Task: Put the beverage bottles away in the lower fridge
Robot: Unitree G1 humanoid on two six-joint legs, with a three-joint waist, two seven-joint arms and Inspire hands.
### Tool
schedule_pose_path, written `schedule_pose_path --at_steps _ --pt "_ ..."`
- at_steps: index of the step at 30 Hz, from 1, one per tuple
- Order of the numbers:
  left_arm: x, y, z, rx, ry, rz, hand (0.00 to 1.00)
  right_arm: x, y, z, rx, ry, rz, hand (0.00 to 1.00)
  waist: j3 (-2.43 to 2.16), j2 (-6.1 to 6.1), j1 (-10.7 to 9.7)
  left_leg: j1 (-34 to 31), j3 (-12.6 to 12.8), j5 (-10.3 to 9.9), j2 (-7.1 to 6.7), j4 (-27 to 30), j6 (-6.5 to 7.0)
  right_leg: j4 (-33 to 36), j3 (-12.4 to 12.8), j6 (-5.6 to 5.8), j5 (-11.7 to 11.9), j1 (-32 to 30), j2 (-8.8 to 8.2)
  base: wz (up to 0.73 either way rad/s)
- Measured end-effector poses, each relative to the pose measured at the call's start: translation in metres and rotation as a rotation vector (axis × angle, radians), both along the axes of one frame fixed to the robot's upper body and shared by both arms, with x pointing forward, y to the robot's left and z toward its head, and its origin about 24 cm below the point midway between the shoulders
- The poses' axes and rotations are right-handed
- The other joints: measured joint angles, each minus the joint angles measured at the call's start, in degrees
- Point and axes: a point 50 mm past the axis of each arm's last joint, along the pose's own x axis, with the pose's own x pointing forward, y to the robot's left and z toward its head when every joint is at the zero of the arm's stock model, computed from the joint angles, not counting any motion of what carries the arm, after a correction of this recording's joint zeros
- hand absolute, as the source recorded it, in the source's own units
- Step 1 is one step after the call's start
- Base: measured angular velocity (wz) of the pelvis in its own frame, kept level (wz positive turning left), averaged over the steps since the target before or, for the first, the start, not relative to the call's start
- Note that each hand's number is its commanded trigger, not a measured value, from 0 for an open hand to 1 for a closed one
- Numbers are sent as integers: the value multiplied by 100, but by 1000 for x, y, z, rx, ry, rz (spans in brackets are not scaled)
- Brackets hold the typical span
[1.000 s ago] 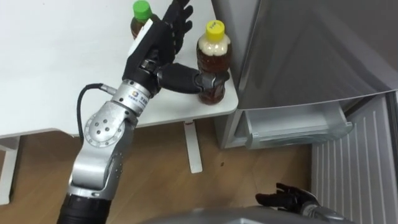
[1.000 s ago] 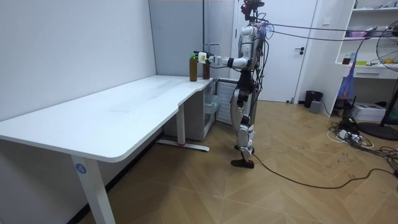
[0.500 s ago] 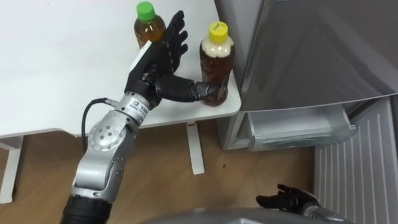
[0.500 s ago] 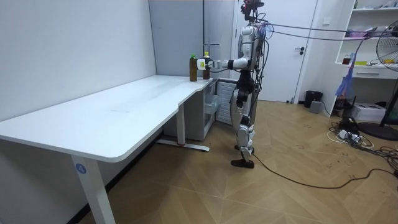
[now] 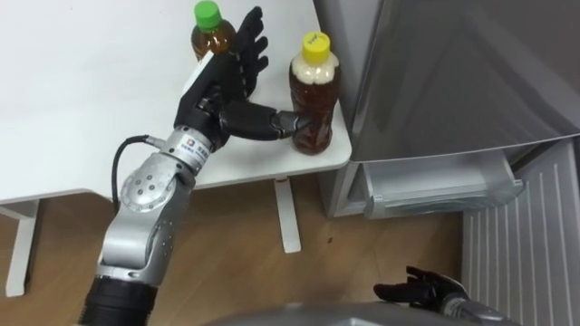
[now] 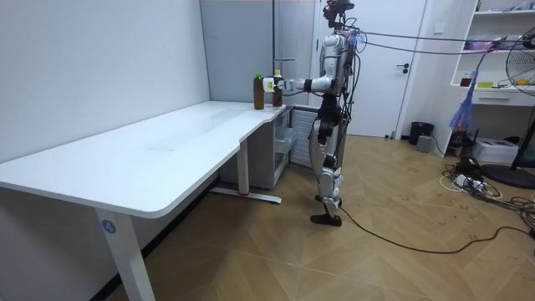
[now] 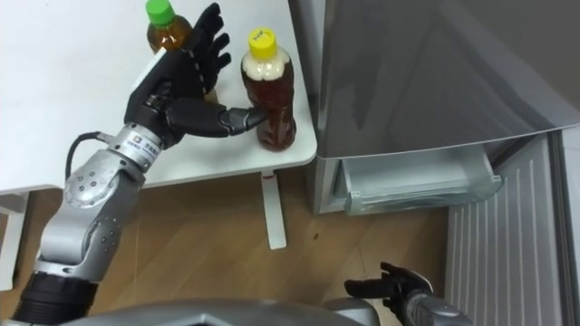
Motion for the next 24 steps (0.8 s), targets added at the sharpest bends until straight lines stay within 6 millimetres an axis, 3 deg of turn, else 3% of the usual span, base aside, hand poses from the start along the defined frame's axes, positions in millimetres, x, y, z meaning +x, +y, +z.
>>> schedule_pose_path --at_steps 9,12,24 --pt "6 3 0 4 10 10 0 2 0 1 -2 -8 0 0 39 -14 -68 -12 94 -2 21 -7 -2 15 -32 -4 2 -9 0 0" --pt "6 2 1 -1 9 10 0 3 0 1 -8 -12 -1 0 33 -5 -157 -28 95 -2 23 -7 -2 15 -70 -3 2 -13 -3 5" --pt "8 -1 2 -9 2 -2 0 4 0 1 -11 -14 -1 0 24 -5 -179 -109 121 -1 16 11 -1 10 -57 -3 2 -93 -7 0"
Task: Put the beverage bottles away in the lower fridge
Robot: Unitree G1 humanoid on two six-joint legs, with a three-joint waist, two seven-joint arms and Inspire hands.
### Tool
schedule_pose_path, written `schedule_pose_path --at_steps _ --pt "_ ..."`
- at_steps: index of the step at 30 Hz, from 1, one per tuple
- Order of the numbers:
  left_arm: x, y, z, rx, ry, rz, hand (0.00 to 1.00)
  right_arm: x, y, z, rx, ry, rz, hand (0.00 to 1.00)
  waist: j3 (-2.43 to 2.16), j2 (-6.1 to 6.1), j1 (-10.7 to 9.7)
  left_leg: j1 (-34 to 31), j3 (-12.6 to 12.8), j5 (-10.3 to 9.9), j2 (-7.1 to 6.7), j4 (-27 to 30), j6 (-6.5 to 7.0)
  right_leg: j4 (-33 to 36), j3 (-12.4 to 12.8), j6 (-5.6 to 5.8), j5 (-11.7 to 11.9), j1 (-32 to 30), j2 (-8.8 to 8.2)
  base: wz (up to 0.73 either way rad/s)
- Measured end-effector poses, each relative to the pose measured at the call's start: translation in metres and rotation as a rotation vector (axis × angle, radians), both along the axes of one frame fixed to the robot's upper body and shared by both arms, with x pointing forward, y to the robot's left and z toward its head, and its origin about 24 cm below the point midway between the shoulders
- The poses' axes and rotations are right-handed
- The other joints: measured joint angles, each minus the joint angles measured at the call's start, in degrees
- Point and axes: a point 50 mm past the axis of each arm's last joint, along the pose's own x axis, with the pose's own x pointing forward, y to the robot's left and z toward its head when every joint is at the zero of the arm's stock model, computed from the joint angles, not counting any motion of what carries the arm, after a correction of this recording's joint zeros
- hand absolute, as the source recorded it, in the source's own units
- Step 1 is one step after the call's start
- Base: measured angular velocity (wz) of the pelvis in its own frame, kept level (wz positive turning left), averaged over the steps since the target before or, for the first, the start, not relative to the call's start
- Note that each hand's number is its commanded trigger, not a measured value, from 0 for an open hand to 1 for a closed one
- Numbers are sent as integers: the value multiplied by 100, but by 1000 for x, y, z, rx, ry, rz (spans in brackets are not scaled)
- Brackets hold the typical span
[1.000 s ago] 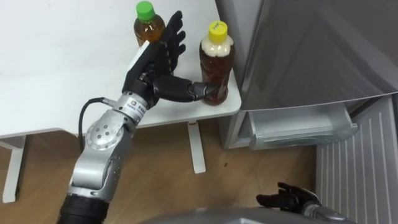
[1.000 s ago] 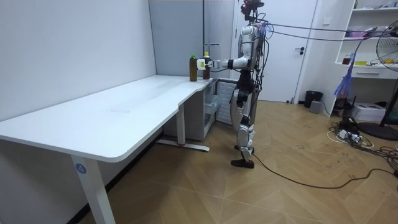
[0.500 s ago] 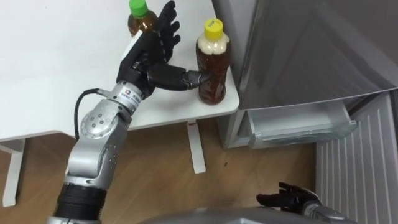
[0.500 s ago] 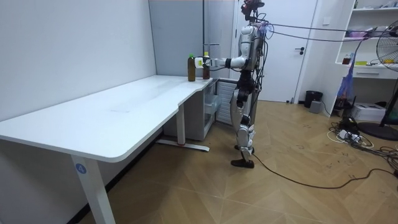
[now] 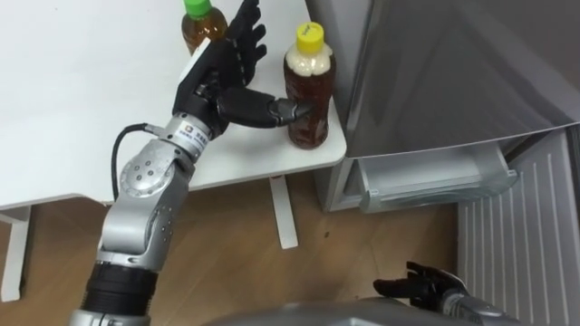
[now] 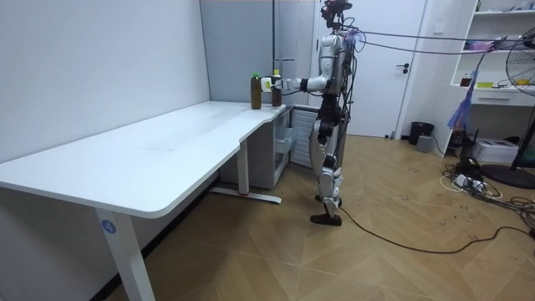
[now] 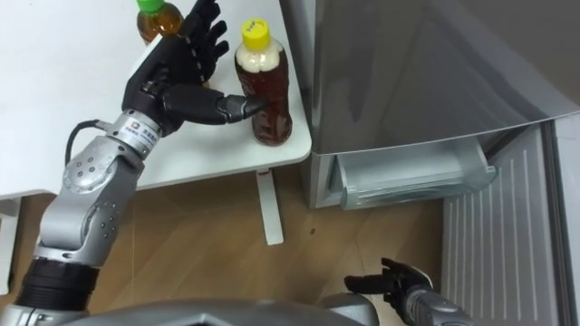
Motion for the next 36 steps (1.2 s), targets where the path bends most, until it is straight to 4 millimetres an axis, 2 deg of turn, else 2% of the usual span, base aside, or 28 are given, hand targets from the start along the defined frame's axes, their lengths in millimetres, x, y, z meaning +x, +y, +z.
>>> schedule_pose_path --at_steps 14,23,36 --pt "-1 -9 0 -43 5 -64 0 1 -1 1 -2 -9 3 0 7 61 -6 52 46 0 8 2 0 40 67 0 0 15 2 -1" --pt "-3 -14 -6 -49 24 -138 0 3 0 1 13 -12 5 0 33 23 -7 93 81 0 12 -22 0 40 78 0 0 33 5 0" --pt "-4 -15 -9 -50 44 -173 0 5 0 1 26 -10 10 0 15 40 -42 58 127 1 12 80 1 44 63 -9 6 11 -4 0"
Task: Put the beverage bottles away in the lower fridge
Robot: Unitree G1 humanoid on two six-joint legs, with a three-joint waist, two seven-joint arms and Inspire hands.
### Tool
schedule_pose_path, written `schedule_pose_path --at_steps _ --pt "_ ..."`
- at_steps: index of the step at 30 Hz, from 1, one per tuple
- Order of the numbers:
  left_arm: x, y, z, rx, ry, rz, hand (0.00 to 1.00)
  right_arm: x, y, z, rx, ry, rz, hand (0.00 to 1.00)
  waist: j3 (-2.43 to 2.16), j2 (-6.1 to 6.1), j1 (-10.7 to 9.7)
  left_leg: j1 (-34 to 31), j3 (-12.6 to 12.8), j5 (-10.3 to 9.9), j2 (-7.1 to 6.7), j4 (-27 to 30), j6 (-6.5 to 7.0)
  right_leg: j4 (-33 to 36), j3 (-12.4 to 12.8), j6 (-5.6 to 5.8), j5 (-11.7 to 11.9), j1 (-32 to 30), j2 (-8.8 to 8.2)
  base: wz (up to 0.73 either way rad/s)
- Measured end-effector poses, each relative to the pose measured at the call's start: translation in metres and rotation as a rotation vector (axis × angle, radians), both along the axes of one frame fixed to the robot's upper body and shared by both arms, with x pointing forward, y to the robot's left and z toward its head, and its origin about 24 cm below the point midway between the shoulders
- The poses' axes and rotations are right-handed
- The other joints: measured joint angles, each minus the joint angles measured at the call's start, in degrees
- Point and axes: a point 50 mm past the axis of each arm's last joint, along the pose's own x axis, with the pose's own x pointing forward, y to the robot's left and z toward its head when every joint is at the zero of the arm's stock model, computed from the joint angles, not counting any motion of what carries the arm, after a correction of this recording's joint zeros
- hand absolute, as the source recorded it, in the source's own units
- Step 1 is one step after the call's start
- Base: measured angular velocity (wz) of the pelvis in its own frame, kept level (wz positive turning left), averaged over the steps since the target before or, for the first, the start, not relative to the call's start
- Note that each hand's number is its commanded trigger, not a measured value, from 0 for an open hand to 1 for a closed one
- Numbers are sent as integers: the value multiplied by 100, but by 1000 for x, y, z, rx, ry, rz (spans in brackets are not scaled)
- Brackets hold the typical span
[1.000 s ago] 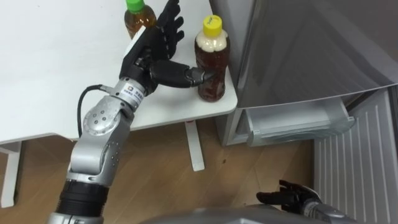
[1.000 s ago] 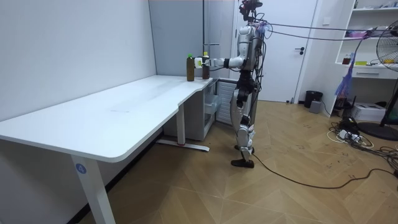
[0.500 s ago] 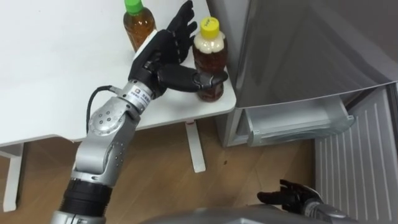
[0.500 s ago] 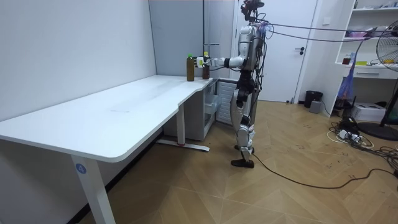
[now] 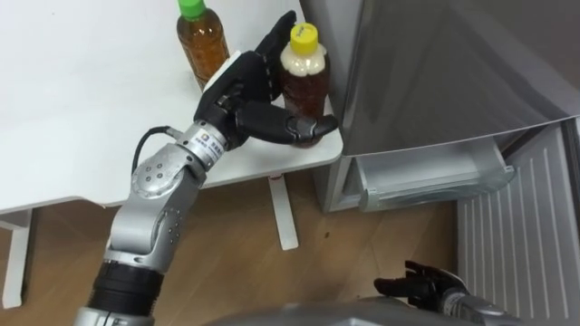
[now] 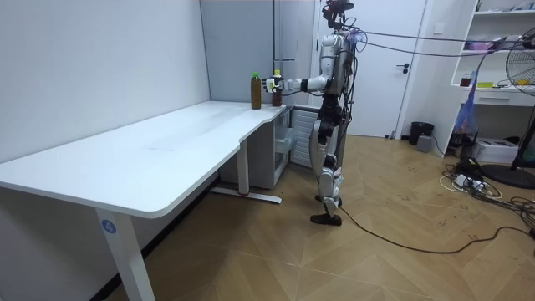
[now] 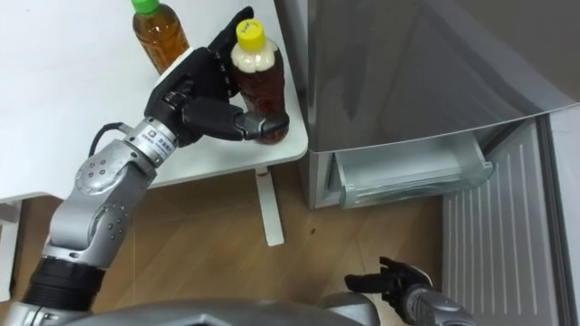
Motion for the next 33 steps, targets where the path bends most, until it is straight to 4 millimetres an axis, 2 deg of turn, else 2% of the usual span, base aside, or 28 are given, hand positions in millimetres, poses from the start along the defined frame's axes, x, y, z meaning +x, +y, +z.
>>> schedule_pose_path --at_steps 2,3,4,6,16,21,33 --pt "0 0 0 0 0 -2 24 0 0 0 1 1 0 0 0 0 -2 0 4 0 4 9 0 7 -2 -6 4 3 0 0" --pt "0 0 0 -1 0 -6 61 0 0 0 2 1 -1 0 0 0 0 2 11 0 8 10 0 14 9 -9 6 3 3 0" --pt "0 -1 0 -2 -1 -8 78 0 0 0 2 1 -1 0 -1 1 0 4 14 0 10 10 0 17 14 -11 7 3 4 0" --pt "0 -1 0 -2 -1 -15 100 0 0 0 4 1 -6 0 2 -3 2 -3 25 0 18 3 0 26 20 -17 11 8 11 0" --pt "-1 -2 0 1 0 -26 100 -2 0 -1 9 4 -20 0 0 -4 1 -4 39 -3 46 1 -6 17 66 -23 15 8 42 0" --pt "-3 -5 -9 12 49 -57 100 0 1 0 10 1 -17 0 2 -7 2 -5 80 -2 49 8 -6 13 67 -25 16 -25 41 -2" --pt "-3 -5 -11 13 67 -58 100 2 1 0 14 -3 -10 0 4 -10 -73 -15 171 -2 59 14 -7 10 65 -32 21 -40 39 0"
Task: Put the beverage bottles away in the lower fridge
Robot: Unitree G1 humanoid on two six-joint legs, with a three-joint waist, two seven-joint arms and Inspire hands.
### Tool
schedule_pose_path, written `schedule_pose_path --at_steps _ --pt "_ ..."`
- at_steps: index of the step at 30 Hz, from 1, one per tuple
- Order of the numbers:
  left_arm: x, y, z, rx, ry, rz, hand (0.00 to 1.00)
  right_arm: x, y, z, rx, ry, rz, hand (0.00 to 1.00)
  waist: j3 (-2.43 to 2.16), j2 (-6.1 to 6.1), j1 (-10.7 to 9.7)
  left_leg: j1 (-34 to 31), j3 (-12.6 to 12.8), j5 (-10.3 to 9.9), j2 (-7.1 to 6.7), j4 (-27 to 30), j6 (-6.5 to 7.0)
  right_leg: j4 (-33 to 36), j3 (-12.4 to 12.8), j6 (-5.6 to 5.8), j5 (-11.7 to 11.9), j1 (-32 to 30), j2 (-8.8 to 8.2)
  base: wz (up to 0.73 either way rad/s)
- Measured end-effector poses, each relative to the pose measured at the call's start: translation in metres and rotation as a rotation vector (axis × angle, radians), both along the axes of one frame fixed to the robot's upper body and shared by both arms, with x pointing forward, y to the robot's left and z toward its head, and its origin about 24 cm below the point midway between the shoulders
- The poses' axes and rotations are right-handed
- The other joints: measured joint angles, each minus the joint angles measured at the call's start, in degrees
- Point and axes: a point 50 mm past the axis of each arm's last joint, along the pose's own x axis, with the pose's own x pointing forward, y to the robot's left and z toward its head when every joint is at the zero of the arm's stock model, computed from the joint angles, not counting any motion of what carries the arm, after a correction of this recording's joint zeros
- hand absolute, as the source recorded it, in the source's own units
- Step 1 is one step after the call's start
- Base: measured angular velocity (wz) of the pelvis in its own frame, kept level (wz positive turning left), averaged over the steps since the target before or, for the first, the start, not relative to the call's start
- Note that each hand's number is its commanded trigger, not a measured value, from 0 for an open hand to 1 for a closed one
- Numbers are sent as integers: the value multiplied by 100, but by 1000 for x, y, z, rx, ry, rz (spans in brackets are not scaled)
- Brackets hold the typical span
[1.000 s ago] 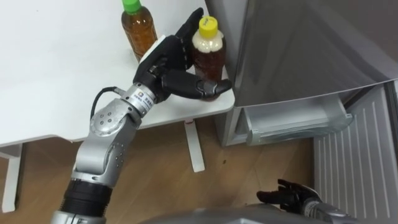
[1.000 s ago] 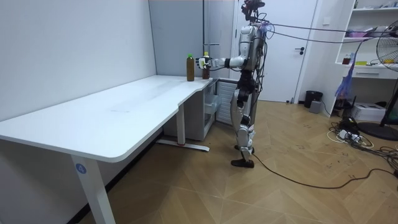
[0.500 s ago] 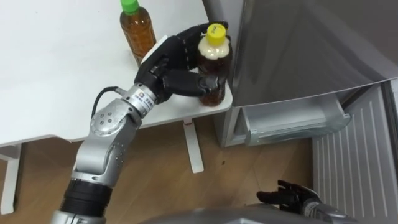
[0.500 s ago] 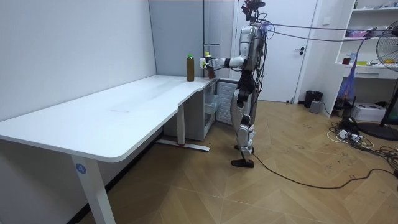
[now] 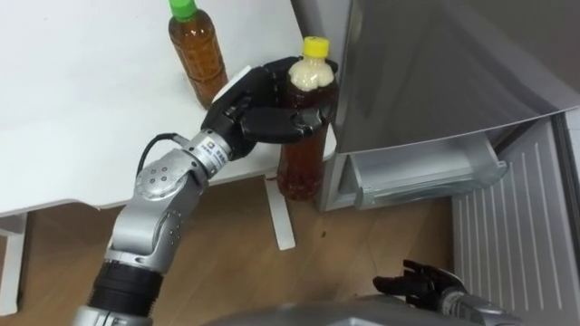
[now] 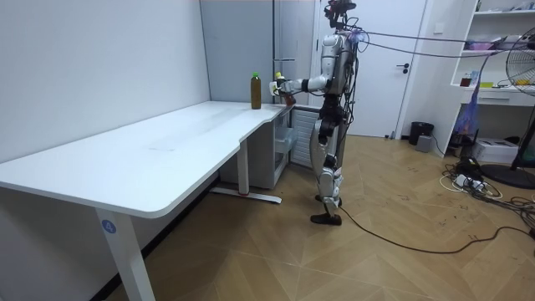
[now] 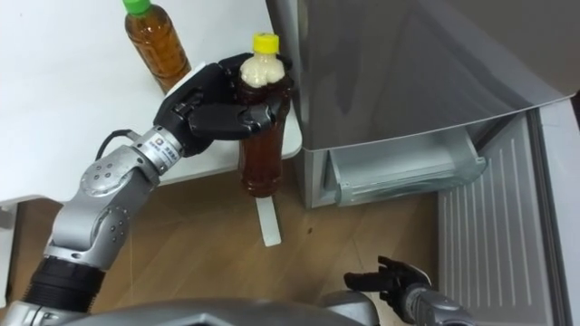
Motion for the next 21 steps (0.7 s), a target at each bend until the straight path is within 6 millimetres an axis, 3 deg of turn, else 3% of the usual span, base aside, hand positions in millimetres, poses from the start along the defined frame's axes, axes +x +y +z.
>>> schedule_pose_path --at_steps 14,21 --pt "1 2 0 12 1 29 100 1 2 0 2 0 16 0 -25 -107 2 -33 -19 1 -3 39 -1 -8 -86 0 0 24 -13 2" --pt "2 0 8 9 -32 58 100 0 5 -1 4 5 31 0 -24 -129 164 -40 -49 1 4 71 -1 8 -95 -11 8 30 -12 1"
